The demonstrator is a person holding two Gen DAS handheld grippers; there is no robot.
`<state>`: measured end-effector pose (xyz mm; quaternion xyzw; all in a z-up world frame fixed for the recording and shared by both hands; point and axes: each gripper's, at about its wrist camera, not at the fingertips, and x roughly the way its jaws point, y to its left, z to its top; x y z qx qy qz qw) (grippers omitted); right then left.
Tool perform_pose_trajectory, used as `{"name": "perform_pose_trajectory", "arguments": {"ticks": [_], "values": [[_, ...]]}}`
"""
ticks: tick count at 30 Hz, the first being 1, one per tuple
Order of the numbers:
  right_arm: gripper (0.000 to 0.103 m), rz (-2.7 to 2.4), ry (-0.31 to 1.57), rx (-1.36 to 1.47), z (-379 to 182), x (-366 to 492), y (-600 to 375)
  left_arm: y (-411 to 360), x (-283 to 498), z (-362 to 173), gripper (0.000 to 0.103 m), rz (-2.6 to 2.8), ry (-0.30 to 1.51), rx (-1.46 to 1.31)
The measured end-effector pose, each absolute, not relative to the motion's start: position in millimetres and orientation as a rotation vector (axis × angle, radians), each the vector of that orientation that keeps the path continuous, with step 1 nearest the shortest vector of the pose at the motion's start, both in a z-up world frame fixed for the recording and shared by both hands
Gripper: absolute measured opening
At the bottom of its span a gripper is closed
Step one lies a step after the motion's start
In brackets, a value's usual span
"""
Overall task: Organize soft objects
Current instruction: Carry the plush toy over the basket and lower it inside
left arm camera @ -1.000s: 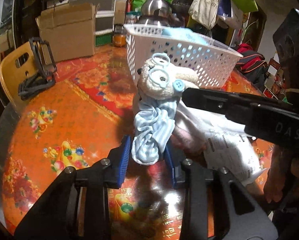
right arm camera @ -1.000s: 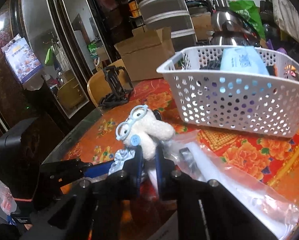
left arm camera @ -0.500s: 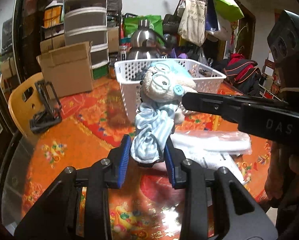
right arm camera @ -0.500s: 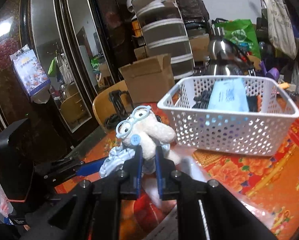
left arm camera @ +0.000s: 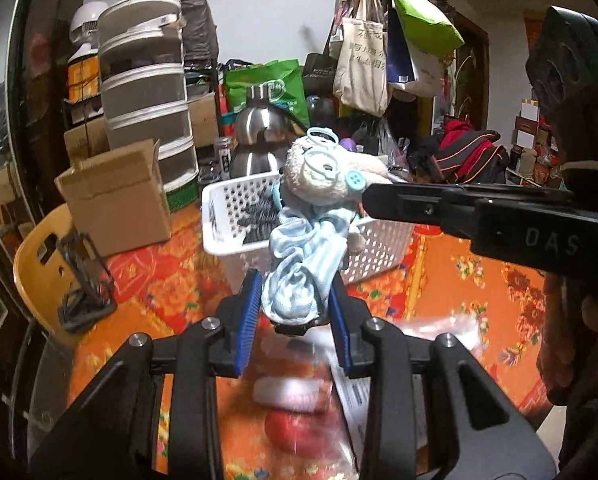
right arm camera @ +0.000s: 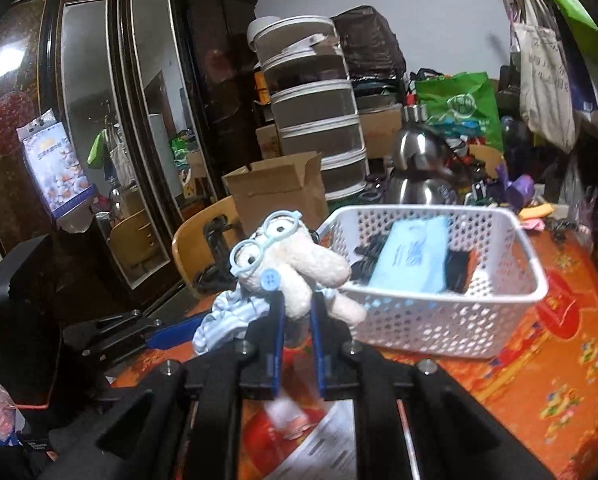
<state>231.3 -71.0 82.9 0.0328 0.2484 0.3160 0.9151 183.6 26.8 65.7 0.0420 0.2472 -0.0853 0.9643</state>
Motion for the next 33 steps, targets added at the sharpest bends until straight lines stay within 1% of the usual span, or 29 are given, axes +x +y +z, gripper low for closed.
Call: {"name": "perform_pose_trajectory", "arguments": {"ticks": [8,16,24,33], "values": [[0.010,0.594,0.512,0.042,108.5,269.7,-82.5,8.6,230.7,96.6,0.030,-0.185,0.483,0.131],[0.010,0.532,0.544,0.032,124.9,324.3,-89.2,2.8,309.3,108.5,0.030,-0.204,0.509,0.100],[0.010,0.524,0.607,0.033,116.6,380.4,-77.8,12.9,364.3,91.7,0.030,-0.134,0.549,0.099],[0.010,0.559,0.645,0.009,89.7,417.6,-47.3,37.4,393.0,58.0,0.030,-0.061,0.587,0.087]]}}
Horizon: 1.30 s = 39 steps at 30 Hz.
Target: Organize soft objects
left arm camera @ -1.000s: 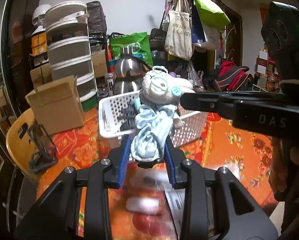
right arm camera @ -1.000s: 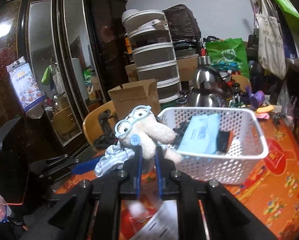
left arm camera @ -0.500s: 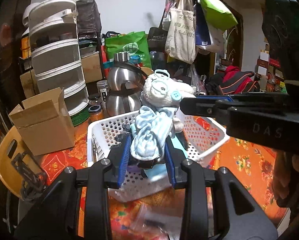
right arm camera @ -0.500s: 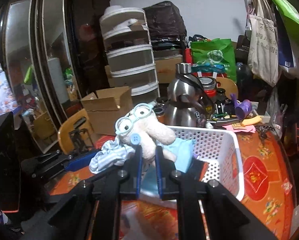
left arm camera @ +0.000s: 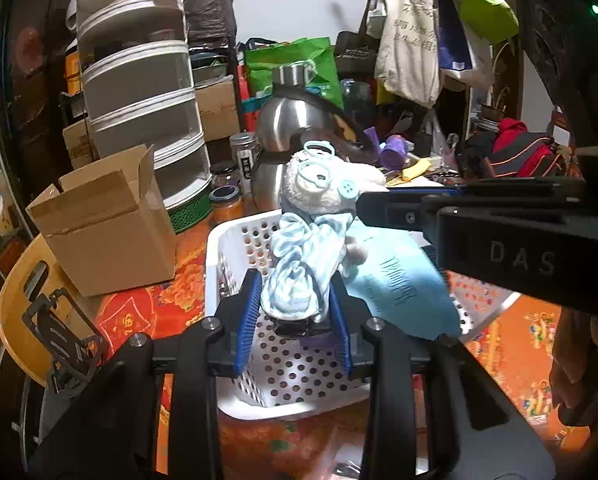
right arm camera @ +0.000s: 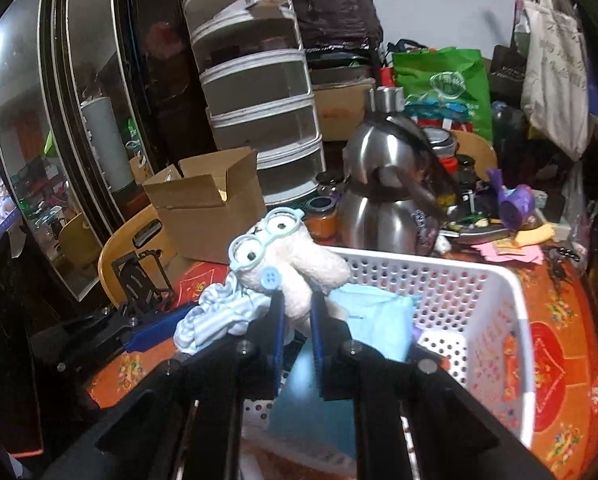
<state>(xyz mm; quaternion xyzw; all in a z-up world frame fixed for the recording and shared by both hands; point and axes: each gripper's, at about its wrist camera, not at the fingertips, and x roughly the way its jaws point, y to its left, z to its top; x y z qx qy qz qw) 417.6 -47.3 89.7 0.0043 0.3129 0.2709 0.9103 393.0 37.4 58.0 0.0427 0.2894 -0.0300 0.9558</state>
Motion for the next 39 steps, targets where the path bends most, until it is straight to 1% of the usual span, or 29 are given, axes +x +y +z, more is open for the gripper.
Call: {"name": "perform_pose_trajectory", "arguments": {"ticks": [6,8,9,10,11,12,13,14,15,16,17,18,19,26,34,39], "values": [[0.011,0.579,0.647,-0.002,74.4,425.9,-37.6,47.9,404.9,39.3,0.032,-0.043,0.610,0.058],[0.012,0.578,0.644,0.003,71.8,426.1,-37.8,51.4,403.6,36.1,0.036,-0.039,0.605,0.047],[0.015,0.576,0.645,0.007,70.8,426.1,-39.0,52.7,403.1,34.6,0.045,-0.026,0.604,0.047],[0.015,0.573,0.649,0.015,70.5,426.3,-41.0,53.8,402.4,33.2,0.059,-0.017,0.603,0.050],[0.016,0.570,0.650,0.019,71.4,426.2,-43.0,55.0,401.0,33.4,0.066,-0.019,0.597,0.047],[0.018,0.554,0.647,0.021,72.4,425.8,-46.5,56.2,397.8,33.8,0.079,-0.023,0.585,0.043],[0.021,0.547,0.648,0.023,73.4,426.0,-48.9,57.1,393.8,36.0,0.086,-0.026,0.572,0.042],[0.031,0.537,0.649,0.028,74.7,425.7,-52.9,57.4,389.2,39.2,0.089,-0.024,0.557,0.040],[0.048,0.521,0.648,0.035,75.8,425.3,-57.9,58.5,385.0,42.7,0.095,-0.025,0.541,0.039],[0.057,0.507,0.640,0.036,77.4,424.2,-62.1,58.1,379.8,47.1,0.098,-0.023,0.531,0.039],[0.069,0.489,0.626,0.031,79.3,422.5,-66.5,58.3,374.9,51.2,0.099,-0.019,0.517,0.039],[0.072,0.470,0.612,0.031,81.3,420.6,-72.1,58.7,370.1,55.7,0.101,-0.017,0.505,0.041],[0.073,0.464,0.607,0.038,82.5,419.5,-77.3,58.1,365.6,60.2,0.103,-0.018,0.498,0.043],[0.074,0.412,0.610,0.039,86.7,412.6,-102.7,54.7,340.7,68.0,0.103,-0.028,0.496,0.021],[0.074,0.374,0.615,0.032,80.2,395.4,-113.1,52.6,315.6,43.1,0.103,-0.027,0.567,0.009],[0.075,0.326,0.571,0.024,76.2,334.6,-145.8,66.2,275.6,18.5,0.103,-0.007,0.671,-0.064]]}}
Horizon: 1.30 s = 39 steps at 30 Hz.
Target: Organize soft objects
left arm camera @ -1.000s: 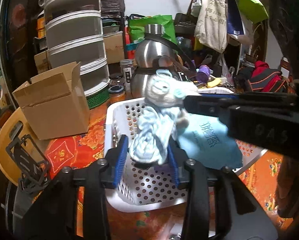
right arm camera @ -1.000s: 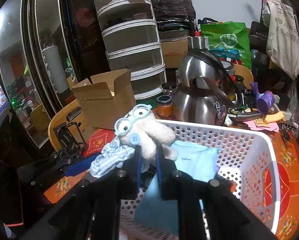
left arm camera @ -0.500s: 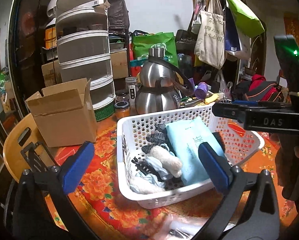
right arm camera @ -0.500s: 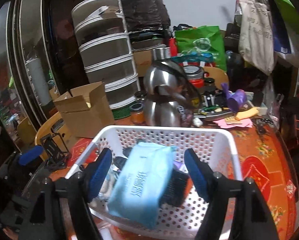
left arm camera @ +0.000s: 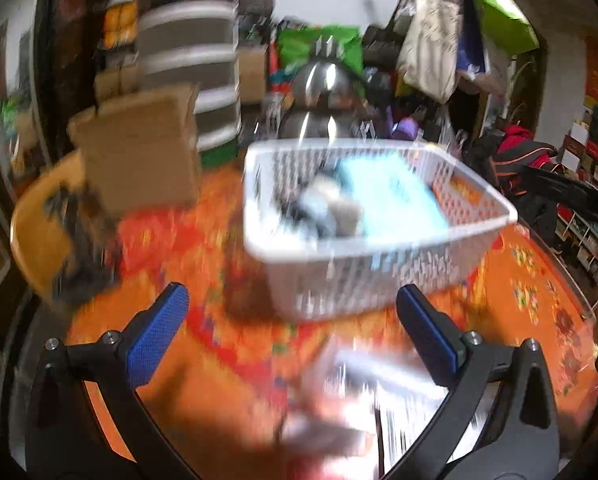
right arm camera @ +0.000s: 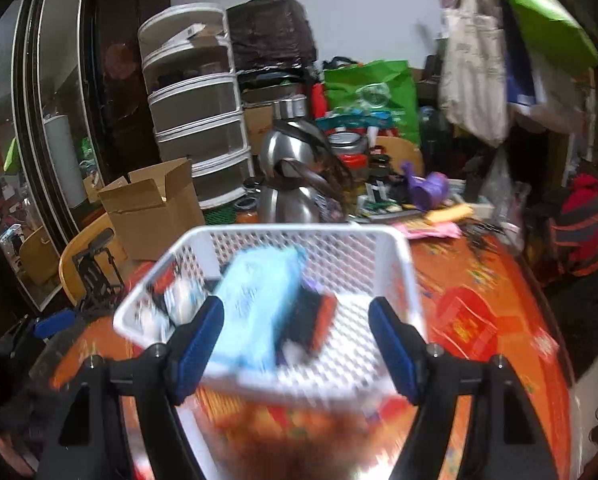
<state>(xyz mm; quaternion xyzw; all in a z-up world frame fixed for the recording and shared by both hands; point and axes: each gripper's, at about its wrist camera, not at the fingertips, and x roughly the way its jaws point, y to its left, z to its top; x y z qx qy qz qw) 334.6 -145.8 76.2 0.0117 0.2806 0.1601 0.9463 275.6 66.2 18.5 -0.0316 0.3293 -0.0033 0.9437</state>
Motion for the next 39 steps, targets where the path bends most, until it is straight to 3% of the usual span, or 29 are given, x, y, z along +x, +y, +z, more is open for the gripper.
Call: {"name": "perform_pose_trajectory", "arguments": {"ticks": [4,11,23,26,28,39], "values": [[0.084,0.297,0.587,0.010,46.4,263.5,-175.8,73.1,243.3,-6.6,0.103,-0.042,0.749,-0.119],[0.084,0.340,0.661,0.138,-19.0,182.1,-206.2,73.4,213.2,-46.5,0.103,-0.043,0.855,-0.186],[0.084,0.378,0.708,0.139,-47.0,156.7,-203.9,65.0,221.6,-52.9,0.103,-0.037,0.857,-0.152],[0.076,0.394,0.722,0.126,-47.8,166.9,-197.6,66.1,243.4,-56.6,0.103,-0.031,0.882,-0.159],[0.064,0.403,0.735,0.115,-49.5,175.0,-193.4,65.0,256.0,-61.5,0.102,-0.037,0.900,-0.161],[0.057,0.434,0.808,0.073,-68.3,193.7,-179.9,57.5,298.8,-84.6,0.100,-0.053,0.972,-0.173]]}}
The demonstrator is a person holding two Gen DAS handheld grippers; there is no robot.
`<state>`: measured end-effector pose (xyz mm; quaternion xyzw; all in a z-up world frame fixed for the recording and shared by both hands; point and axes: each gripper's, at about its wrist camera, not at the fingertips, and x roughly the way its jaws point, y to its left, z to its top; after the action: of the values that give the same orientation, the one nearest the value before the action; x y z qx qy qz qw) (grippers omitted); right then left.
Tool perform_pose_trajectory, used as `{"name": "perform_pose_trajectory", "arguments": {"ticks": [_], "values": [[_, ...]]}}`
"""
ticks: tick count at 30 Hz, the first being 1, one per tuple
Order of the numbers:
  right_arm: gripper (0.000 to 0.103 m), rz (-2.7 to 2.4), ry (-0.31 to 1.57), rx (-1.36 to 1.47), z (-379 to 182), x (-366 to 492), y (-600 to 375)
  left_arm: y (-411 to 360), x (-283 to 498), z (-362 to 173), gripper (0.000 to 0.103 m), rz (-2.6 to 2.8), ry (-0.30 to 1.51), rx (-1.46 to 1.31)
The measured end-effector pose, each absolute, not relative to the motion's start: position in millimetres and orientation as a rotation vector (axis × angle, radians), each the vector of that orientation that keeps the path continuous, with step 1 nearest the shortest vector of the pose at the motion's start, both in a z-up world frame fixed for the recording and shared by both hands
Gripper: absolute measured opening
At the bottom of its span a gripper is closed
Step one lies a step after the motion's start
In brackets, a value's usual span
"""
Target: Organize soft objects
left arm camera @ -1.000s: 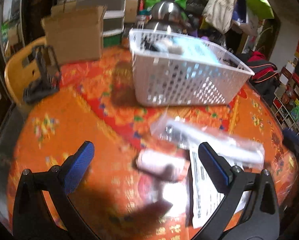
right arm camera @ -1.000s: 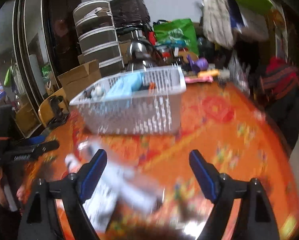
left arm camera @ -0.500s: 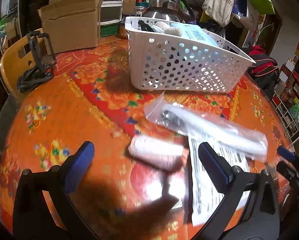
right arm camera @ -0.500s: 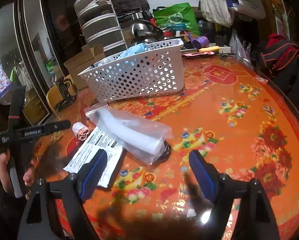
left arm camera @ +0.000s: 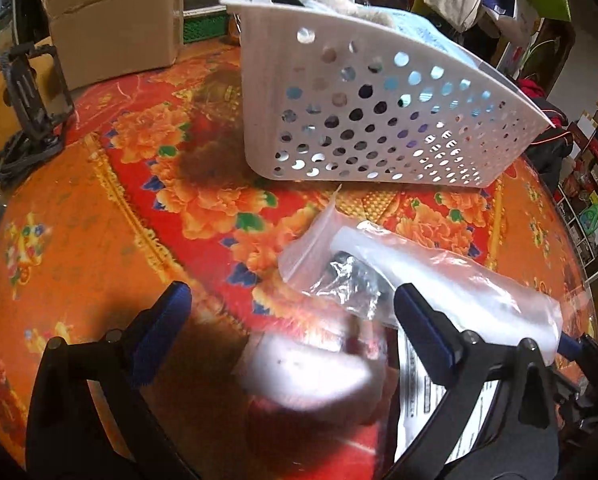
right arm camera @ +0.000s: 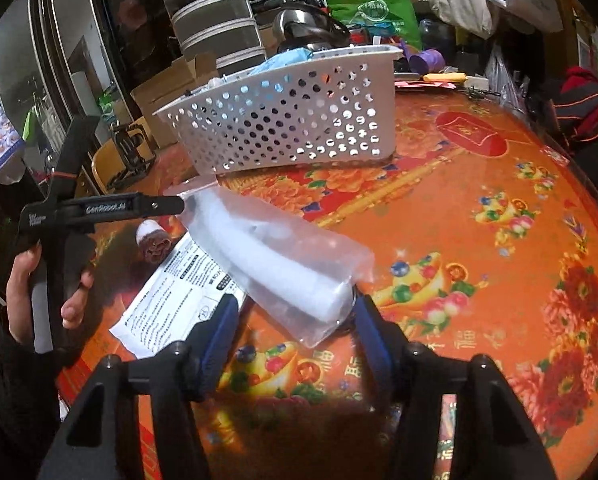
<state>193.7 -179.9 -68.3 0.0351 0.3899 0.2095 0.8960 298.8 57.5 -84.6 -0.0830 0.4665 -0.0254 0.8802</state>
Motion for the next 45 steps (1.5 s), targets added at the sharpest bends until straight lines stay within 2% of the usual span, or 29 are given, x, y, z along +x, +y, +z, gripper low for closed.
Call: {"name": "perform_pose_trajectory", "arguments": {"ticks": [5,9,11,13,14,15,19,22,27,45], "values": [[0.053,0.443,0.823,0.074,-72.0,198.8,-179.1,56.4,312.8,-89.2,0.098,-0.074,0.991,-0.188],[0.051,0.449,0.824,0.080,-72.7,201.2,-179.5,60.3,318.6,-89.4,0.091,-0.078,0.990,-0.213],[0.049,0.449,0.825,0.079,-73.0,201.6,-179.1,60.6,317.1,-88.0,0.079,-0.070,0.981,-0.204],[0.045,0.452,0.825,0.080,-73.2,201.7,-179.6,61.5,316.5,-86.4,0.053,-0.075,0.971,-0.212],[0.044,0.454,0.826,0.080,-73.4,201.8,-179.5,62.2,316.0,-86.2,0.044,-0.090,0.968,-0.225],[0.042,0.452,0.826,0.079,-73.2,201.6,-179.2,62.8,316.0,-86.6,0.027,-0.114,0.970,-0.247],[0.035,0.454,0.821,0.074,-73.3,200.3,-178.0,62.9,306.8,-84.8,0.010,-0.132,0.945,-0.267],[0.026,0.467,0.816,0.079,-73.6,199.5,-177.3,65.3,297.0,-80.3,0.008,-0.118,0.909,-0.268],[0.018,0.480,0.780,0.091,-70.7,195.3,-179.3,72.8,283.0,-72.9,0.008,-0.117,0.857,-0.279],[0.015,0.467,0.704,0.118,-62.4,186.2,-188.6,68.9,256.2,-60.0,0.007,-0.136,0.763,-0.254]]}}
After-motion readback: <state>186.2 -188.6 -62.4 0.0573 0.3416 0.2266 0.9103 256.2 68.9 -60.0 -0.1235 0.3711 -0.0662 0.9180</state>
